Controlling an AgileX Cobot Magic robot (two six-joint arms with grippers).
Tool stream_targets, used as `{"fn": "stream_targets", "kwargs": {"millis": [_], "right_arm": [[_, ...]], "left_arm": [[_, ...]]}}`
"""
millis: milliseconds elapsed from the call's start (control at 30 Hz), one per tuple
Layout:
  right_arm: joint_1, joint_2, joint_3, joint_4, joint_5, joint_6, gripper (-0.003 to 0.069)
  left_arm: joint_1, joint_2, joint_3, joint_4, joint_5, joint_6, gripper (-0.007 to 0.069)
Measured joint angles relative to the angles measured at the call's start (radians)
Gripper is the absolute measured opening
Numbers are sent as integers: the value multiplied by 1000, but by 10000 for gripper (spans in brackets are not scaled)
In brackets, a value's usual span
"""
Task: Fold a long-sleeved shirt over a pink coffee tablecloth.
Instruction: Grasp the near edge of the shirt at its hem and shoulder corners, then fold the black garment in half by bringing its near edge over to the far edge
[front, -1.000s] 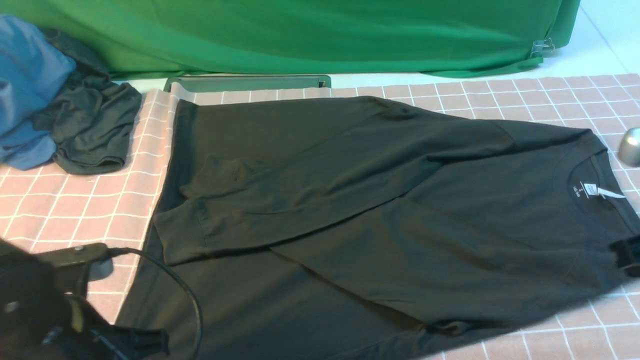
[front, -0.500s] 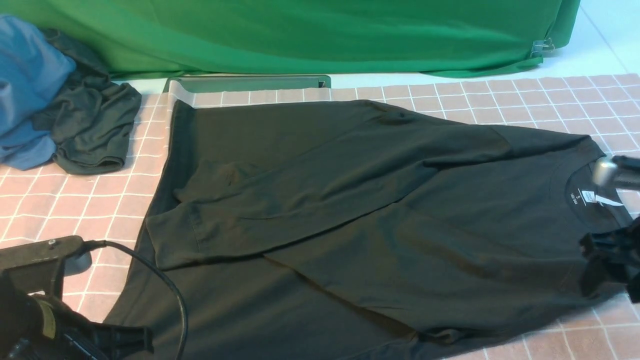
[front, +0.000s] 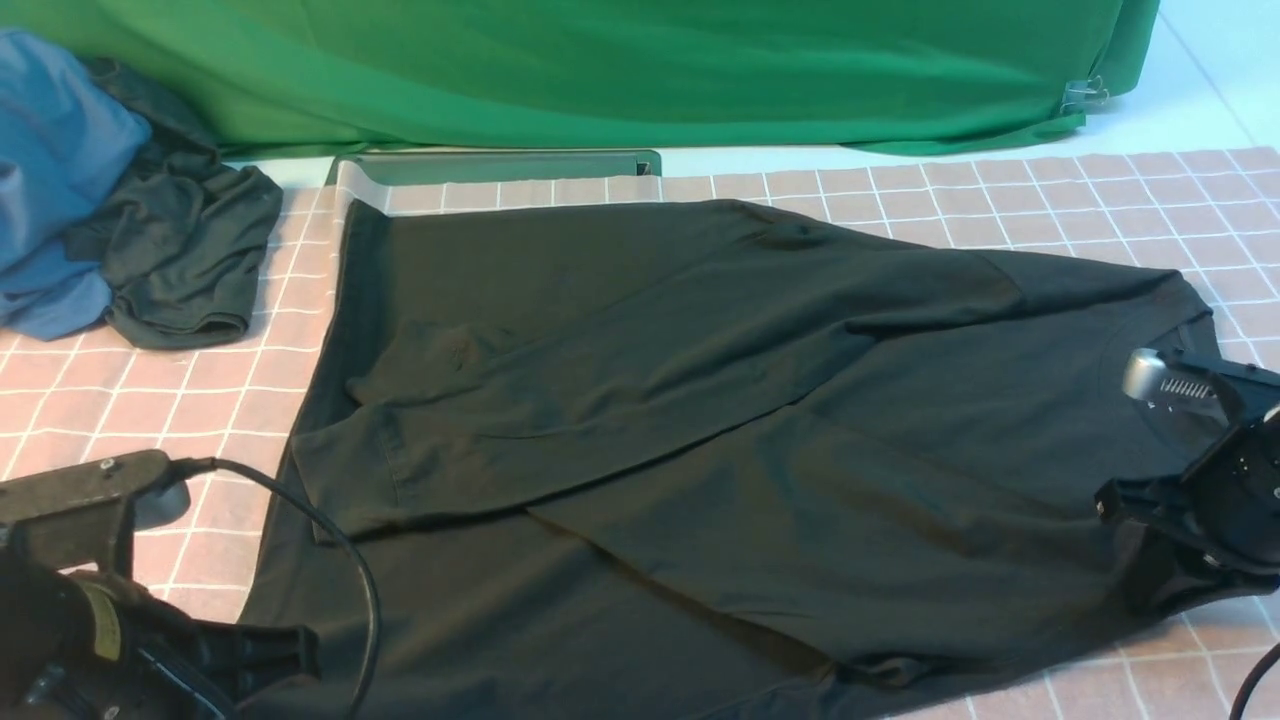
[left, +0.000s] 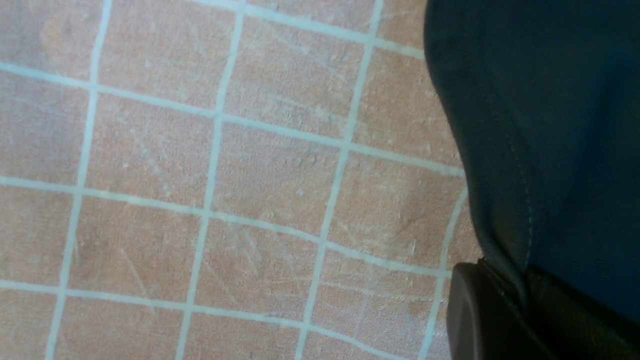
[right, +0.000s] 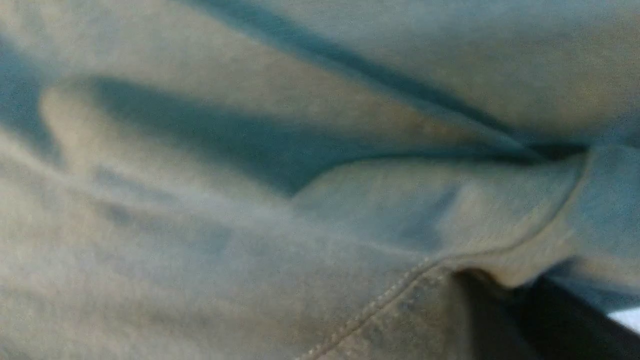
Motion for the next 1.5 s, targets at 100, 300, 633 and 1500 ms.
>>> {"fn": "stream_targets", "kwargs": {"millis": [100, 300, 633, 1500], "right_arm": [[-9, -14, -5, -10, 23, -20, 48], [-78, -133, -19, -62, 97, -23, 48], [-121, -176, -20, -77, 180, -10, 48], [-116, 275, -970, -43, 416, 9, 45]], "left_arm": [[0, 0, -30, 8, 50, -15, 34], [0, 0, -86, 45, 131, -27, 34], [-1, 0, -93, 37, 147, -35, 34], [358, 805, -1112, -172, 43, 170, 33]]}}
